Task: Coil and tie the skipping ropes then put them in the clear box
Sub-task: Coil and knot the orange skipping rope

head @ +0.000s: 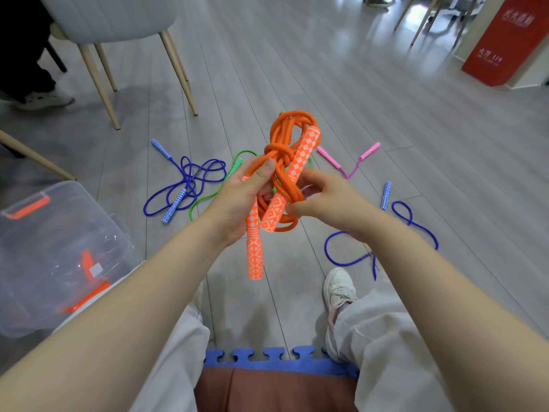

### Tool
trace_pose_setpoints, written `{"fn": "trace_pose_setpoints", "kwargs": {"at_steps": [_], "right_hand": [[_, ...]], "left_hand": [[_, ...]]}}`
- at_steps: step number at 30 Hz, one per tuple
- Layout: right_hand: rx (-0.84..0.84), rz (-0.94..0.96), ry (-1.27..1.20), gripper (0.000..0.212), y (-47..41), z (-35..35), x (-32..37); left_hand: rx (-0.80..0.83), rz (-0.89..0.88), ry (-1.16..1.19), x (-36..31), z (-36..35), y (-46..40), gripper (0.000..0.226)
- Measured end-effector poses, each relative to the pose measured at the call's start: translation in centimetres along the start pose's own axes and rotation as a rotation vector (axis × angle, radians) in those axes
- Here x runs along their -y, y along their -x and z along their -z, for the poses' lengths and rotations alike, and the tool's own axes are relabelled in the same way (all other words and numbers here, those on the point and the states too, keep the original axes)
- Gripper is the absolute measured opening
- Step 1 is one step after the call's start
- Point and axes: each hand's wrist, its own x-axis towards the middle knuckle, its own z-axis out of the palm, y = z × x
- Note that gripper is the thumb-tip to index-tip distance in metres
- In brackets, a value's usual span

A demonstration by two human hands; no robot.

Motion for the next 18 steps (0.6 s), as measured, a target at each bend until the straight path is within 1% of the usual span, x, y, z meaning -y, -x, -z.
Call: {"fn": "trace_pose_setpoints", "kwargs": {"at_steps": [3,4,5,6,9,12,14,16,18], "right_hand": [[-0.171,-0.047,0.073,0.109,-0.3,-0.1,-0.7],[-0.223,-0.011,0.129,0.12,-0.2,-0.2,-0.9],[-0.253,0.048,0.197,0.126,-0.2,-0.2,-1.0],[-0.266,0.119,0.255,0.127,0.0,-0.2,-1.1],[-0.241,0.253,0.336,0.119,0.1,0.0,-1.1],[-0.235,0.317,0.362,0.102,0.0,0.1,-1.2],[-0.261,0.345,0.401,0.083,-0.1,0.1,-1.4],[-0.278,0.352,0.438,0.059,-0.1,-0.2,-1.4],[-0.262,0.367,0.4,0.041,-0.2,-0.7,-1.3]], "left_hand": [[-0.033,0.008,0.005,-0.1,0.2,-0.3,0.023],[-0.043,0.014,0.005,-0.1,0.2,-0.4,0.026],[-0.049,0.019,0.004,-0.2,0.2,-0.4,0.026],[-0.048,0.024,0.001,-0.2,0.1,-0.4,0.024],[-0.031,0.046,-0.006,-0.2,-0.1,-0.2,0.013],[-0.035,0.067,-0.013,-0.2,-0.1,-0.1,0.013],[-0.043,0.05,-0.032,-0.2,0.0,-0.2,0.015],[-0.06,0.032,-0.045,-0.1,0.0,-0.3,0.022],[-0.072,0.017,-0.041,0.3,-0.1,-0.3,0.026]]}}
